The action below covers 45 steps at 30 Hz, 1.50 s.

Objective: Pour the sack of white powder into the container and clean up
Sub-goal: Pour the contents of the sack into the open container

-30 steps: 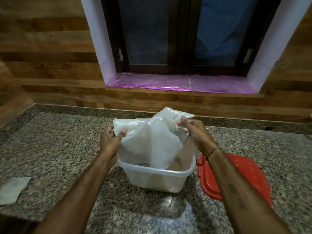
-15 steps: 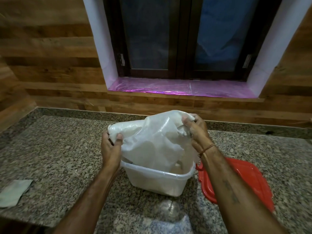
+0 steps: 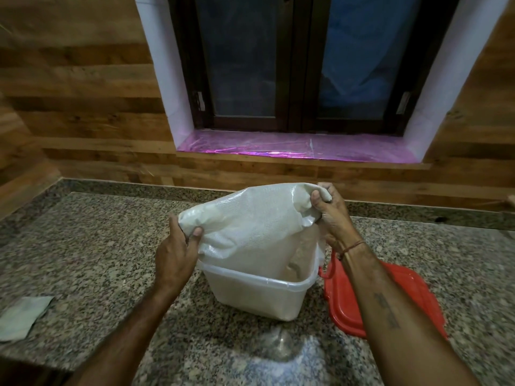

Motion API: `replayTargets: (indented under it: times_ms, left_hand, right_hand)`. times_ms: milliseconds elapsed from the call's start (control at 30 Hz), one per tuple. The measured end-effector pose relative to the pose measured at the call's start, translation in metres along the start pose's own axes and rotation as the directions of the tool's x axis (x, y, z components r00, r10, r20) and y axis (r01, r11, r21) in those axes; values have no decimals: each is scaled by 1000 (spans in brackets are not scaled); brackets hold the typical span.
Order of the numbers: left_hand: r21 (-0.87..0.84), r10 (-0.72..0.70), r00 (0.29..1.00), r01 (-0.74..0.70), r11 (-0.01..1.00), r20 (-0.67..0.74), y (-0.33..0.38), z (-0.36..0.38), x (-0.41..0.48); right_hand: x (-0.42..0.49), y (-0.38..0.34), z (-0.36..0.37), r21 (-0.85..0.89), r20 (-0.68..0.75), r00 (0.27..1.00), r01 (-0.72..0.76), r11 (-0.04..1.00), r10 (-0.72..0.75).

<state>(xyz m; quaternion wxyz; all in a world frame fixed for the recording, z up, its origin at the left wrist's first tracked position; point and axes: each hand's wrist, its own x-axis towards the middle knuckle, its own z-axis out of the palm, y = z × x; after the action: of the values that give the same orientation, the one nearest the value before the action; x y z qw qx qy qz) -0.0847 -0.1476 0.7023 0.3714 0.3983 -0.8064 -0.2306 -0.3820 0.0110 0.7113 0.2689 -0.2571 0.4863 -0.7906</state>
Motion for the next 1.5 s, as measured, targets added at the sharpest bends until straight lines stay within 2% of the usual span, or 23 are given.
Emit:
replayTargets:
  times_ms: [133, 200, 267, 333, 400, 600, 733, 833, 900, 933, 967, 1033, 1133, 1300, 1400, 1500]
  left_hand:
    - [75, 118, 993, -119, 990, 17, 3, -10, -12]
    - [7, 84, 994, -85, 996, 66, 9, -13, -12]
    - [-119, -4, 992, 19, 993, 127, 14, -13, -1]
    - [-284, -78, 986, 118, 952, 149, 15, -13, 14]
    - [-378, -123, 980, 174, 909, 156, 16, -12, 24]
    - [-463, -63, 997, 81, 883, 54, 34, -17, 35]
    - [-382, -44, 982, 113, 917, 185, 26, -25, 51]
    - [-91, -46, 979, 65, 994, 200, 28, -24, 63]
    - [156, -16, 990, -6, 988, 138, 40, -19, 65]
    - [195, 32, 993, -54, 979, 112, 50, -15, 66]
    - [172, 93, 988, -113, 979, 122, 63, -9, 65]
    - [50, 188, 955, -204, 978, 230, 95, 3, 65]
    - [-3, 241, 892, -260, 966, 382, 140, 29, 72]
    - [-151, 245, 920, -207, 967, 305, 158, 53, 88]
    - [-256, 193, 952, -130, 958, 240, 150, 57, 92]
    - [-341, 144, 962, -58, 938, 232, 140, 62, 90]
  right_hand:
    - [5, -5, -2, -28, 36, 999, 14, 1000, -13]
    - [7, -7, -1, -22, 44, 999, 3, 1000, -2]
    - [9, -8, -1, -25, 61, 998, -18, 1000, 19]
    - [9, -9, 0, -29, 83, 996, -38, 999, 40]
    - [9, -10, 0, -35, 96, 994, -48, 998, 51]
    - [8, -30, -6, -114, 63, 998, 6, 994, 1]
    - [5, -47, -12, -257, 87, 996, -11, 966, 35]
    - [0, -51, -14, -311, 59, 998, 29, 950, -11]
    - [-2, -52, -11, -332, 47, 998, 56, 942, -43]
    - [-3, -53, -9, -336, 39, 998, 66, 939, -56]
    - [-3, -55, -6, -340, 37, 997, 74, 938, -65]
    - [-3, -58, 1, -351, 55, 996, 82, 933, -67]
    - [-3, -58, 12, -340, 69, 995, 96, 935, -77]
    - [-6, -55, 9, -270, 39, 999, 46, 962, -36]
    - [-11, -50, -4, -221, 98, 994, -33, 975, 56]
    - [-16, -41, -10, -207, 148, 988, -16, 978, 47]
